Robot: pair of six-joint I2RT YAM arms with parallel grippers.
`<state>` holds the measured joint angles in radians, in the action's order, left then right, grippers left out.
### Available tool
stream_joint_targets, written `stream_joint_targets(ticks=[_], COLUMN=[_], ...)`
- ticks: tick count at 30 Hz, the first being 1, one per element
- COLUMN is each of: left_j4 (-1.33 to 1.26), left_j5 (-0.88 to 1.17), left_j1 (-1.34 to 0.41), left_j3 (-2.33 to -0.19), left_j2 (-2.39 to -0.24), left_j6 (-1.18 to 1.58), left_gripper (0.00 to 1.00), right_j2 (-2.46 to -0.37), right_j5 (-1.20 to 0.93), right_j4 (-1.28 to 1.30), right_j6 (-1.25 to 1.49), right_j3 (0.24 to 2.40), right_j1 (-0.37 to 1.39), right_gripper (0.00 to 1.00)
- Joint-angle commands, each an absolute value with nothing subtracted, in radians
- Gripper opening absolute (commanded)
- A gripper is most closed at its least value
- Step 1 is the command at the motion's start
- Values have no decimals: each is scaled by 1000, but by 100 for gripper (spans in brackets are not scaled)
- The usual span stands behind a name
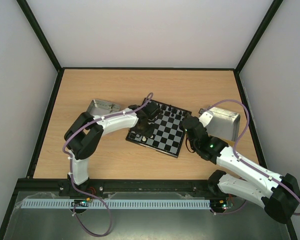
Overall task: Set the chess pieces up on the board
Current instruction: Adjust the chess piece on the chessboard.
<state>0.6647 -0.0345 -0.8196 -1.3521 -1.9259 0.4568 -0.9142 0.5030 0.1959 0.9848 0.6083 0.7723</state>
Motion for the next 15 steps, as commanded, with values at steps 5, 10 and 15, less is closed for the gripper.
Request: stream_joint_targets(ticks=[5,10,15], left_j4=[679,673,672], left_j5=[-11,-14,-17], left_j1=[-815,-815,-815], left_j3=[-1322,-1328,-1344], left_j2=[-1880,-1886,-1896], left_j6=[467,468,466], left_gripper=[24,17,16], right_j2=[-900,-898,-897], right_j5=[522,521,521], right_j4=[175,174,175], right_j6=[997,998,997], right_j3=[594,594,594], right_j1=[770,769,769], right_gripper=[25,25,25])
